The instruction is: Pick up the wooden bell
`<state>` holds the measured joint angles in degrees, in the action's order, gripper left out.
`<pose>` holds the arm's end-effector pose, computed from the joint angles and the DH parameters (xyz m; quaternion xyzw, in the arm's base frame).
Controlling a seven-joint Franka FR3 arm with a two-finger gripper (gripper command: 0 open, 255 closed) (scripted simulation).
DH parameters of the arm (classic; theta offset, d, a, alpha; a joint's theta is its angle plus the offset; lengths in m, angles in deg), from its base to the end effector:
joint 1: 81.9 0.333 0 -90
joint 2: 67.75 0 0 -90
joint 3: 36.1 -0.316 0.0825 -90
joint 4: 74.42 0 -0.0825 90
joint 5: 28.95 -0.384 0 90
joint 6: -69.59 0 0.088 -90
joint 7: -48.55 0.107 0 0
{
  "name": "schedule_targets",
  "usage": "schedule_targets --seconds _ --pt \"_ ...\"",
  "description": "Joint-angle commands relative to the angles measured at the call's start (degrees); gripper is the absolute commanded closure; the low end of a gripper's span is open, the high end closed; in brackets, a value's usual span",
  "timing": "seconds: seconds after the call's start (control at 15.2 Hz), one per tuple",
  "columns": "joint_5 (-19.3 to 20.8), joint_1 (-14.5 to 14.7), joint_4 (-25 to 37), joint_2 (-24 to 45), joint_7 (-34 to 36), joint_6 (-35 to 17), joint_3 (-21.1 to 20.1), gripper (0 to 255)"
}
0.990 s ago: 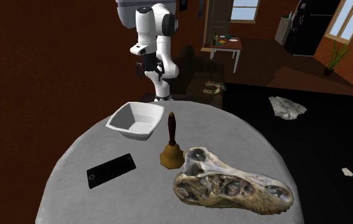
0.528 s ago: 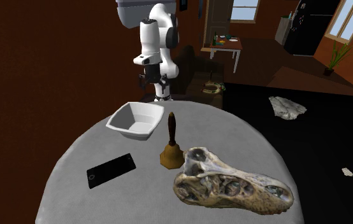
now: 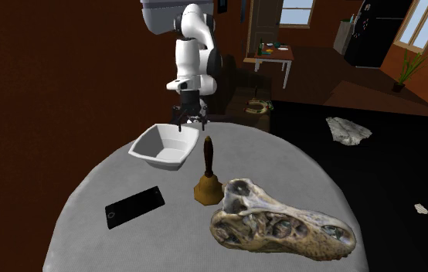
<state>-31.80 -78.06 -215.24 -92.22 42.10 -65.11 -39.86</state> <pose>0.4381 0.0607 0.4840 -0.9816 -0.1056 -0.1591 0.0080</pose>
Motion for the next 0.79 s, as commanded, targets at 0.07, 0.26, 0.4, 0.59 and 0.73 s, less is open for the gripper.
schedule_targets --seconds 0.07,0.26,0.4,0.59,0.73 --pt "-0.09 0.49 1.86 5.04 0.88 -7.72 -1.16 0" --pt "0.32 0.7 4.39 10.17 1.64 -14.57 -2.12 0" --pt "0.96 0.73 6.47 13.63 2.35 -18.77 -2.79 0" --pt "2.68 0.65 10.14 18.81 3.92 -24.51 -3.78 0" --pt "4.49 0.59 12.94 22.24 5.44 -27.93 -4.35 0"
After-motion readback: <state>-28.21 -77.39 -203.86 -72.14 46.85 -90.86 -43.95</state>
